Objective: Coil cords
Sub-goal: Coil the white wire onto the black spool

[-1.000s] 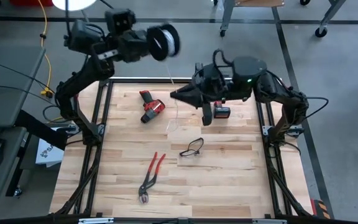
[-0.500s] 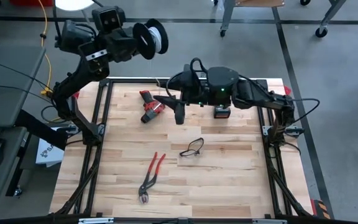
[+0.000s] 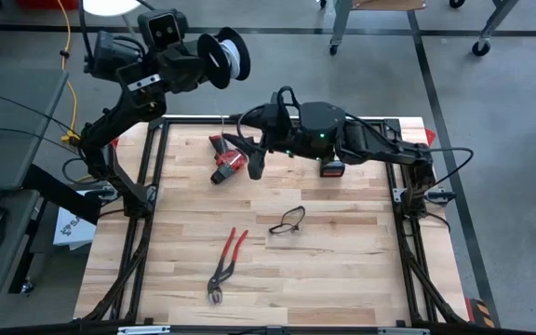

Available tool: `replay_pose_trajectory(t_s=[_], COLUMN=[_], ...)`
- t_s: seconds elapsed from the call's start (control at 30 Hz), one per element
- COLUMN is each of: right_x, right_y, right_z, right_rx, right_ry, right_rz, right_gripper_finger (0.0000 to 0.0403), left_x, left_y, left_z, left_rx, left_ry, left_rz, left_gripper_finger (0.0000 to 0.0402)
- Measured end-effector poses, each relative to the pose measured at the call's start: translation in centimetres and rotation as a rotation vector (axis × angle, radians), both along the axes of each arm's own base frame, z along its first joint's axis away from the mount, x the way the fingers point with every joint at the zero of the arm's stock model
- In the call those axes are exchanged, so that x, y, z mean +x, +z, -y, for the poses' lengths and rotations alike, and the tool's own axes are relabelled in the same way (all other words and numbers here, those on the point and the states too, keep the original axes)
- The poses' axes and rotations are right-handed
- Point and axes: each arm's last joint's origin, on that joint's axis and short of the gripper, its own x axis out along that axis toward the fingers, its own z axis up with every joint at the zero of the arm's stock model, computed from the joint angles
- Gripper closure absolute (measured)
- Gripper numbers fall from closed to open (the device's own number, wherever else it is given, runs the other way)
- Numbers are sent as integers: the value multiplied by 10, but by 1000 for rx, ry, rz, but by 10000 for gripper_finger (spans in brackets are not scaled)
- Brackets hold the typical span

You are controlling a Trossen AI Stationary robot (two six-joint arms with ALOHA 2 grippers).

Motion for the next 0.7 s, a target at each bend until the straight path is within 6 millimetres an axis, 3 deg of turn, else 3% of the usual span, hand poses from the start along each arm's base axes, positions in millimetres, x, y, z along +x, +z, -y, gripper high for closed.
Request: replay_pose_trajectory(t_s=[0.47, 0.57, 0.7], right_x=[1, 1, 1], right_y=[4, 3, 3], right_z=[-6, -7, -8], right_rx=[46, 43, 42], right_ry=[188, 197, 241], right_rz=[50, 43, 42], right_gripper_finger=[203, 223, 281], left_x=[-1, 0, 0], left_y=[0, 0, 0], left_z=[0, 0, 0], left_rx=[6, 7, 6], left_ry=[1, 6, 8], left_rz=[4, 7, 8], left_gripper_finger=[401, 401, 401])
